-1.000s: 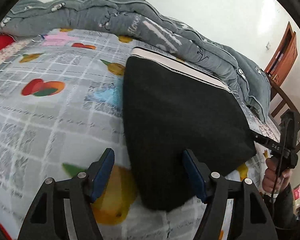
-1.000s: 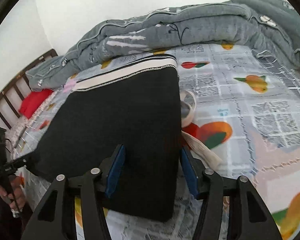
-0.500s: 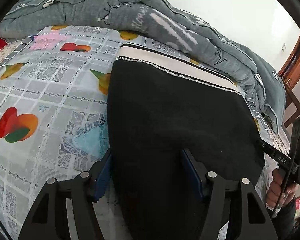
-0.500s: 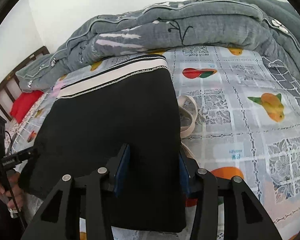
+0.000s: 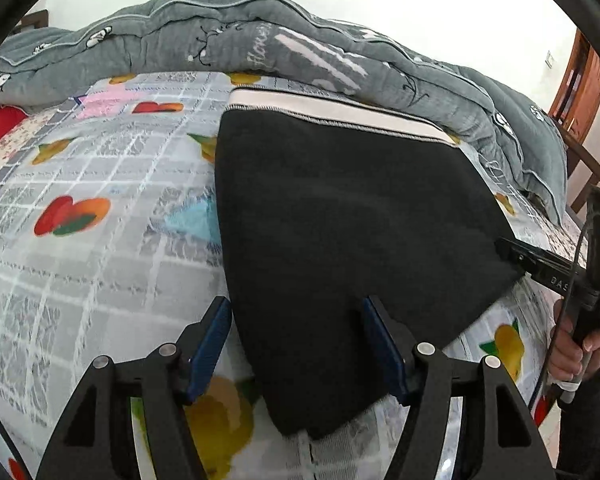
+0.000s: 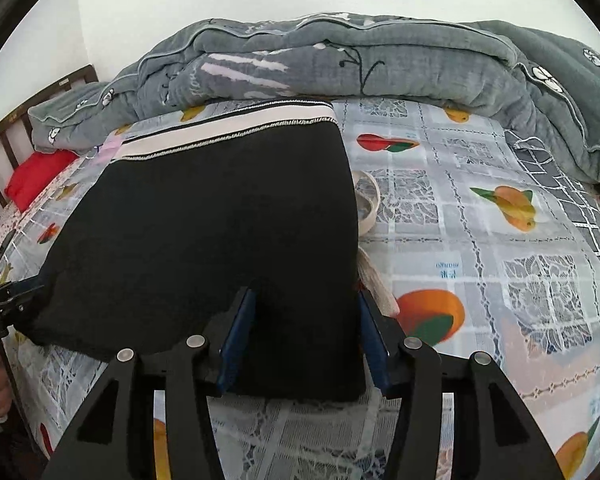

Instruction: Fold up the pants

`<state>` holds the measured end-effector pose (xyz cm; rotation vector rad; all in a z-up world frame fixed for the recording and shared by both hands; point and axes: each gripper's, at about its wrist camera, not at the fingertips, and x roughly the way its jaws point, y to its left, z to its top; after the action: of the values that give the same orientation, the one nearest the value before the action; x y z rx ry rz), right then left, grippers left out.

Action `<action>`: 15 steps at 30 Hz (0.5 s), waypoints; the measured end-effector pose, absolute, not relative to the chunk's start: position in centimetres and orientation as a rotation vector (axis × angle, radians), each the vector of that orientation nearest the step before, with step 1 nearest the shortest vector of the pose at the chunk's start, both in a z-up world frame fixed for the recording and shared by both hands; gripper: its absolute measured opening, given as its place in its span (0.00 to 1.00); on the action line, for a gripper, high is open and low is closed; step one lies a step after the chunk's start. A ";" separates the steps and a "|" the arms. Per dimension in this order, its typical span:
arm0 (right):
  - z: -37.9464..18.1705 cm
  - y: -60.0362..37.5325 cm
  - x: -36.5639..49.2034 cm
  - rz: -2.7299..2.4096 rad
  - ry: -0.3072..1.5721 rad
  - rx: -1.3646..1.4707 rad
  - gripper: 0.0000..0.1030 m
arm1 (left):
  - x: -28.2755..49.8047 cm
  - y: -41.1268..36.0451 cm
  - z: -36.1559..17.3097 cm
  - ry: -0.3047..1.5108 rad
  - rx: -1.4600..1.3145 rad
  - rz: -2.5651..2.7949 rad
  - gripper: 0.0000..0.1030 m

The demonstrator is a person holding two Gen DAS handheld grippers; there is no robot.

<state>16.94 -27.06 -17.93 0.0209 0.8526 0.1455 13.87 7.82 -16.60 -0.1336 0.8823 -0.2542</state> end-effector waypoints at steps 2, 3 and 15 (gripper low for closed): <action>-18.1 -26.9 16.5 0.150 0.858 0.011 0.50 | 13.2 7.8 -16.7 0.878 -0.131 -0.257 0.64; -18.2 -26.8 16.3 0.151 0.858 0.001 0.50 | 12.8 7.8 -16.7 0.875 -0.123 -0.262 0.64; -16.9 -27.5 13.8 0.129 0.854 0.022 0.48 | 7.5 6.7 -16.7 0.835 0.033 -0.281 0.70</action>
<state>13.82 -27.50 -16.91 0.0219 0.8541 0.1289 7.53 6.66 -16.69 0.0330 0.8351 -0.2806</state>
